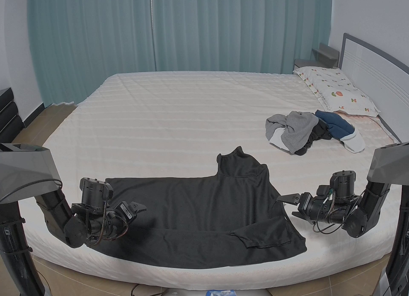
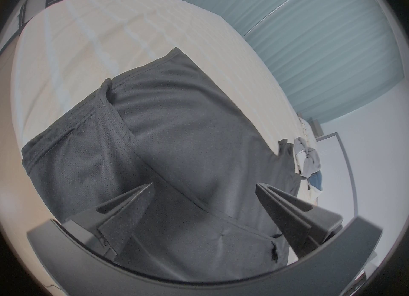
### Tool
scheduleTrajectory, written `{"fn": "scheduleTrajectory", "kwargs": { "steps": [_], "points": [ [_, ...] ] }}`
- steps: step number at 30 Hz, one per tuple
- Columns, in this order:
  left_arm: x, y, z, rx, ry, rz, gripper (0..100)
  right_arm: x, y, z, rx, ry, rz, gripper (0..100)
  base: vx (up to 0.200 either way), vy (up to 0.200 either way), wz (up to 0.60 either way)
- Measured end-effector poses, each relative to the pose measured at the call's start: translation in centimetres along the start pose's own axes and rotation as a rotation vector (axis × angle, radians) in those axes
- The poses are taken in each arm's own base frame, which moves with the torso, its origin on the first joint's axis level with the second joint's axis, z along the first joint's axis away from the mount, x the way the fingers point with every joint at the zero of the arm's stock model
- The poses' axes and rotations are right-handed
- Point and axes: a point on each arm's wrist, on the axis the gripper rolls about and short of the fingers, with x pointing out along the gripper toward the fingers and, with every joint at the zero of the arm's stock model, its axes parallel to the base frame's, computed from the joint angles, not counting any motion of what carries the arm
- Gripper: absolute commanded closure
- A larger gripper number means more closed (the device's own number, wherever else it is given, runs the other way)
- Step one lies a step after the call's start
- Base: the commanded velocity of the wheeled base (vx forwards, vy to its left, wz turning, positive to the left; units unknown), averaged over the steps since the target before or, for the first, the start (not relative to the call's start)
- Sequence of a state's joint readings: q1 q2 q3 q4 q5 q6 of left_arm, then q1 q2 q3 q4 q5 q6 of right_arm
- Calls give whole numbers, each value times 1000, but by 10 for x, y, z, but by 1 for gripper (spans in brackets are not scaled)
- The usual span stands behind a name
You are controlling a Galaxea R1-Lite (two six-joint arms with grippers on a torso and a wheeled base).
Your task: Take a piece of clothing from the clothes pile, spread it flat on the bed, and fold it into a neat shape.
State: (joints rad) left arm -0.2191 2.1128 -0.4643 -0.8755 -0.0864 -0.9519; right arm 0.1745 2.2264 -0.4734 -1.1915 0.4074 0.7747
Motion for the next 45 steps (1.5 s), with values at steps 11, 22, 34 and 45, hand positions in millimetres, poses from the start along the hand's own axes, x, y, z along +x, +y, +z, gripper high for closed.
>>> {"fn": "scheduleTrajectory", "kwargs": {
  "steps": [11, 22, 34, 45],
  "points": [
    [17, 2, -6, 38, 13, 32, 0, 0, 0, 0, -1, 0, 1, 0, 0, 0, 0],
    [41, -2, 11, 19, -113, 74, 0, 1, 0, 0, -2, 1, 2, 0, 0, 0, 0],
    [38, 10, 37, -38, -194, 65, 0, 1, 0, 0, 0, 1, 0, 0, 0, 0, 0],
    [8, 27, 70, -18, -226, 38, 0, 0, -1, 0, 1, 1, -2, 0, 0, 0, 0]
  ]
}}
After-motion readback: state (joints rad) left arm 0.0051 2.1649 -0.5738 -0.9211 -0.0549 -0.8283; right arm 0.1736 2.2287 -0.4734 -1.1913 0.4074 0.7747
